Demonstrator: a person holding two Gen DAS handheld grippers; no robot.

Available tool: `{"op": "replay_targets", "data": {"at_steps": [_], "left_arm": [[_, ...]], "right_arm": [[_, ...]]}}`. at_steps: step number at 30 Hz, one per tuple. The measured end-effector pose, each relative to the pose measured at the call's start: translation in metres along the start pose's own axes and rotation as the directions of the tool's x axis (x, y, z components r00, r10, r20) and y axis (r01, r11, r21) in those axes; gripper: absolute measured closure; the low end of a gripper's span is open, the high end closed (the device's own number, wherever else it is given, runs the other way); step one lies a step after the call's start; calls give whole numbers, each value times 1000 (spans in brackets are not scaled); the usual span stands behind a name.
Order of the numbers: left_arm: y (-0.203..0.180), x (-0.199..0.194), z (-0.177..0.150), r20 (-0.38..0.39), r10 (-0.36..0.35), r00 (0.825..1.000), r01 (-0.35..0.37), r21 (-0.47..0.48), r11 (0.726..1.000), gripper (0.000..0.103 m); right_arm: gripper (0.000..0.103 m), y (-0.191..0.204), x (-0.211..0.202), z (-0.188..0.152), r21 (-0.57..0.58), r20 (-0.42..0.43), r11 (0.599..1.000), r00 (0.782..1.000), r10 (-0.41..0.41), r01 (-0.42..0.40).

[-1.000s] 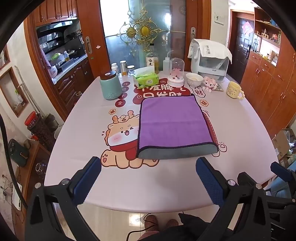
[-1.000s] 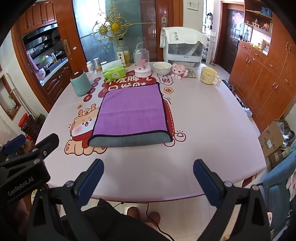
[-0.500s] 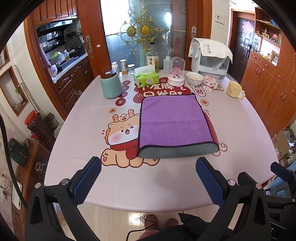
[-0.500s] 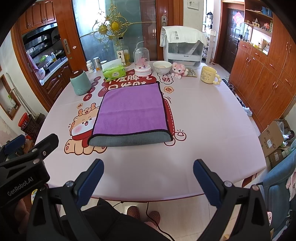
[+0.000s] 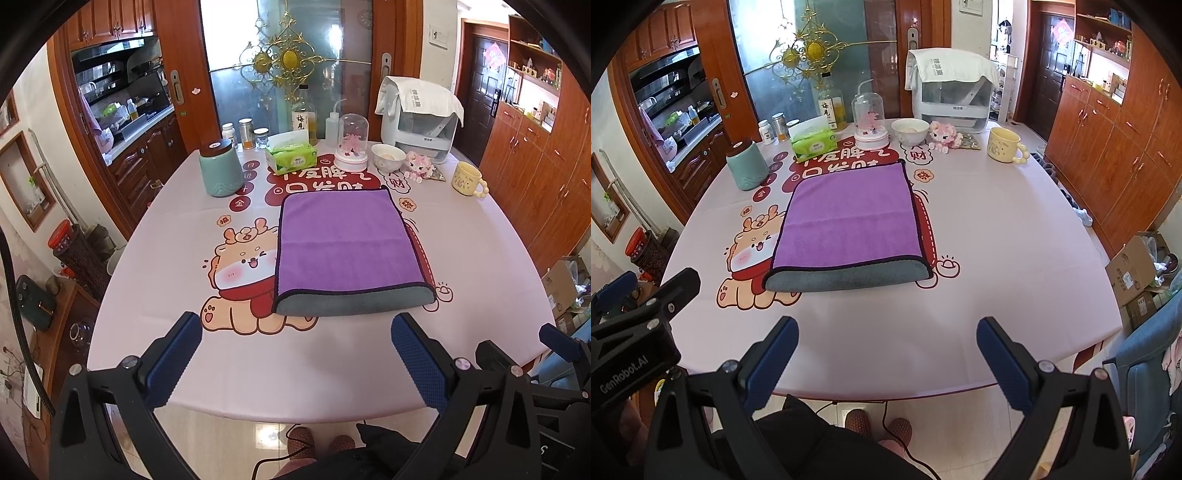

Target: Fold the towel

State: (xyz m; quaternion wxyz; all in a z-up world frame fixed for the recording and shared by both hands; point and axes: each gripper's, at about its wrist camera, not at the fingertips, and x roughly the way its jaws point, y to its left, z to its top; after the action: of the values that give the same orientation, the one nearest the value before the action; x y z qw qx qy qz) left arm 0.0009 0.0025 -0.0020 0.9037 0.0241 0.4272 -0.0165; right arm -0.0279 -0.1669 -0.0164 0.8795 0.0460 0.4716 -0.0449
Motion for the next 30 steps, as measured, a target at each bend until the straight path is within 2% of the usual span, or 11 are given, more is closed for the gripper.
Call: {"op": "replay_targets", "data": {"at_steps": [20, 30], "left_arm": [[7, 6, 2, -36, -5, 999, 4, -28, 1000, 1], [16, 14, -2, -82, -15, 997, 12, -26, 1000, 1]], "right_arm": [[5, -2, 2, 0, 5, -5, 1000, 1000, -2, 2], [5, -6, 7, -5, 12, -48, 1000, 999, -11, 11]]}}
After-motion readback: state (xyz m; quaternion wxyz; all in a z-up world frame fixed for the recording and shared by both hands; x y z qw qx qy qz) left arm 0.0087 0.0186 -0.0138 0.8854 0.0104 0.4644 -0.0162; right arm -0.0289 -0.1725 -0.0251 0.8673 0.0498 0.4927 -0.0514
